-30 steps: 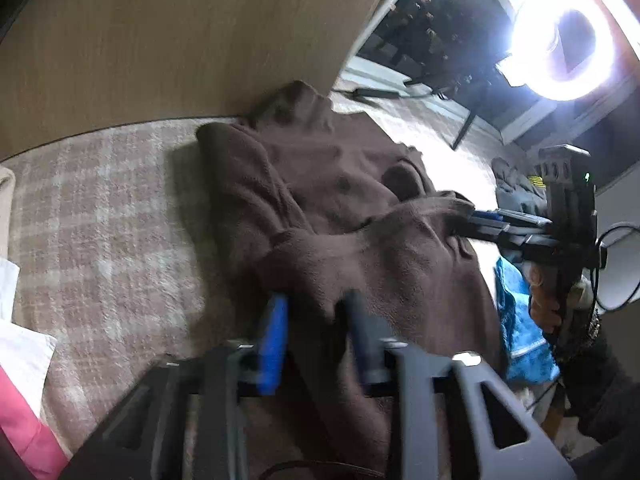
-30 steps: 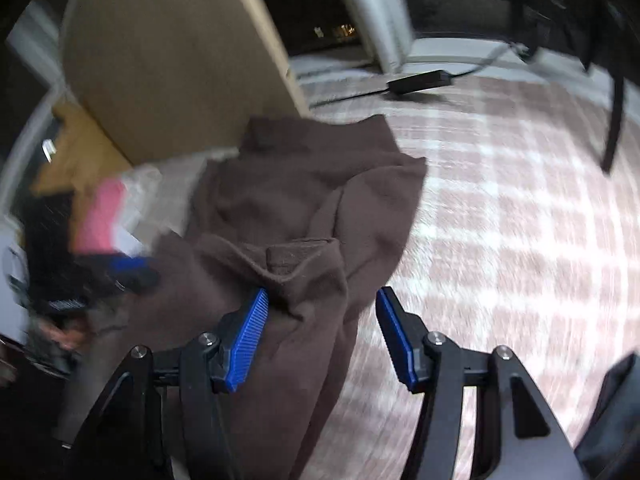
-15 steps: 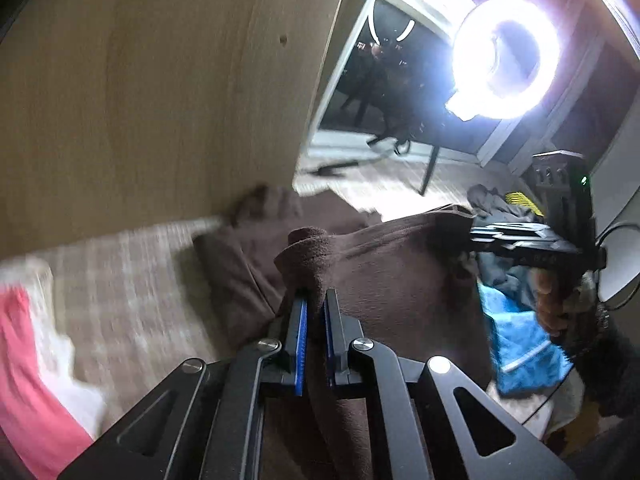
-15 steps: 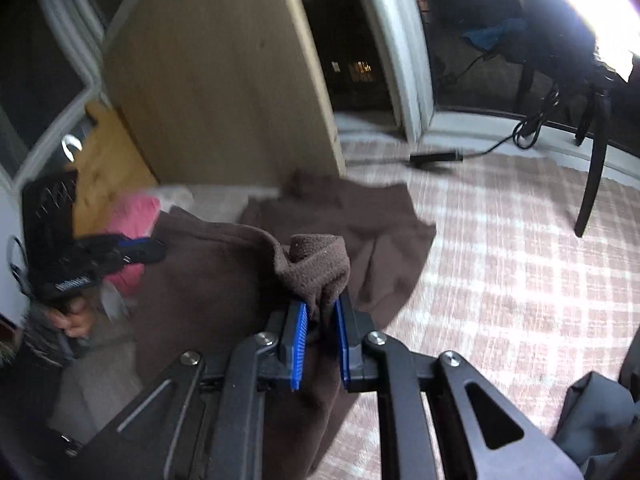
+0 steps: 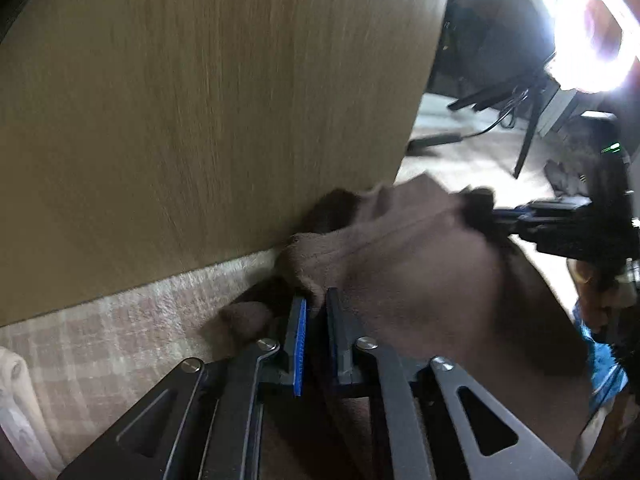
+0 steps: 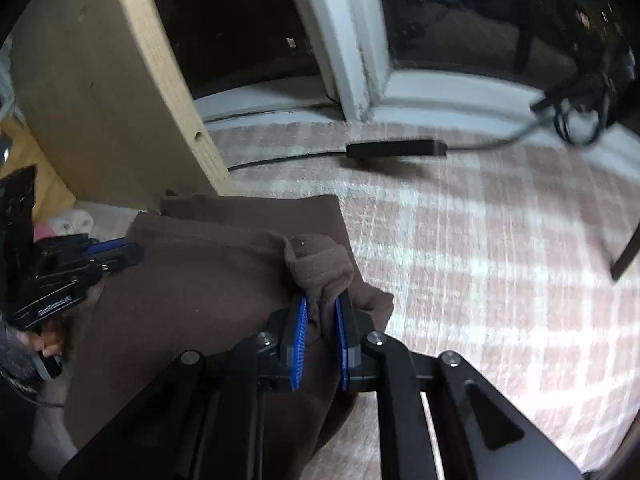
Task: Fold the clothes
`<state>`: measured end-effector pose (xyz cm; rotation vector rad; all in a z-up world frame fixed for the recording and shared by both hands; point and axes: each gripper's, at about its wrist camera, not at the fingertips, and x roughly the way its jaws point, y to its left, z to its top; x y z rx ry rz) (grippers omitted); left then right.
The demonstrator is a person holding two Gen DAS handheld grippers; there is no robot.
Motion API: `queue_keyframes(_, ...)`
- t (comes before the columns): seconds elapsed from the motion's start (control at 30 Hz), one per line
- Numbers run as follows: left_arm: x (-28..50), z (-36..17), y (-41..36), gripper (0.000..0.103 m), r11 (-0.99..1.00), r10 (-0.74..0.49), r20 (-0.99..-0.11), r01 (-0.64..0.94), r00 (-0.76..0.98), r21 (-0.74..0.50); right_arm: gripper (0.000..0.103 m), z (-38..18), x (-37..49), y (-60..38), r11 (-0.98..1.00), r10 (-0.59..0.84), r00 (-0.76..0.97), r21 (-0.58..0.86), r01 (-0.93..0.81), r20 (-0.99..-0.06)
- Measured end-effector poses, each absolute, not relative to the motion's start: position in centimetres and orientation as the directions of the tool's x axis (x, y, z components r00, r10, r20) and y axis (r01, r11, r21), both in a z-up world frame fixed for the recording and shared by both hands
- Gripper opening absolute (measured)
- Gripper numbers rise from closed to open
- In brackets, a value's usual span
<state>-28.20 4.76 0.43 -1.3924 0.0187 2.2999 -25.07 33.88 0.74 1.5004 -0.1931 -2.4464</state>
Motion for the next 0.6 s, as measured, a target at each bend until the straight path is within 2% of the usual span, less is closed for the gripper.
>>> queue_keyframes(0.03,-28.2,0.7,4.6,0.022,-0.904,0.364,-0.845,-0.367,-0.391,-0.22,0.014,0.9,-25.1,33.7,-0.96,-0.277,-0.434,0.23,0.159,-0.857)
queue_keyframes(0.07,-28.0,1.4,4.2,0.024,-0.911,0.357,-0.842,-0.349,-0.405,-0.218,0.02,1.0,-25.0,33.6,-0.964,-0.263,-0.437,0.211,0.164,-0.86)
queue_keyframes(0.13,-27.2,2.8,3.6,0.04,-0.916,0.345,-0.828,-0.351,-0.441,-0.194,0.042,1.7,-24.6,34.0,-0.97,-0.236,-0.459,0.179,0.164,-0.857)
queue_keyframes(0.17,-26.9,3.5,3.2,0.047,-0.918,0.34,-0.822,-0.352,-0.457,-0.184,0.063,2.1,-24.2,34.4,-0.968,-0.245,-0.466,0.187,0.168,-0.85)
queue_keyframes(0.2,-26.7,3.8,3.0,0.058,-0.917,0.342,-0.822,-0.353,-0.456,-0.186,0.069,2.4,-23.8,34.9,-0.966,-0.255,-0.473,0.195,0.173,-0.843)
queue_keyframes(0.23,-26.7,3.7,2.8,0.061,-0.916,0.347,-0.824,-0.351,-0.448,-0.195,0.069,2.7,-23.5,35.2,-0.963,-0.266,-0.477,0.205,0.176,-0.838)
queue_keyframes(0.37,-28.5,1.4,2.6,0.061,-0.922,0.35,-0.862,-0.3,-0.367,-0.246,0.069,1.4,-24.2,35.4,-0.942,-0.334,-0.435,0.289,0.169,-0.836)
queue_keyframes(0.5,-28.9,0.6,2.7,0.06,-0.905,0.399,-0.854,-0.294,-0.333,-0.308,0.07,0.2,-24.8,35.6,-0.916,-0.402,-0.393,0.37,0.158,-0.827)
queue_keyframes(0.53,-29.0,0.5,2.7,0.051,-0.9,0.411,-0.852,-0.292,-0.325,-0.323,0.07,-0.1,-25.0,35.6,-0.908,-0.418,-0.383,0.39,0.154,-0.824)
queue_keyframes(0.57,-29.1,0.3,2.7,0.045,-0.895,0.423,-0.849,-0.29,-0.316,-0.338,0.064,-0.5,-25.2,35.7,-0.9,-0.435,-0.372,0.409,0.151,-0.82)
queue_keyframes(0.6,-29.2,0.1,2.8,0.032,-0.89,0.435,-0.846,-0.288,-0.308,-0.354,0.047,-0.8,-25.3,35.7,-0.891,-0.452,-0.362,0.429,0.147,-0.815)
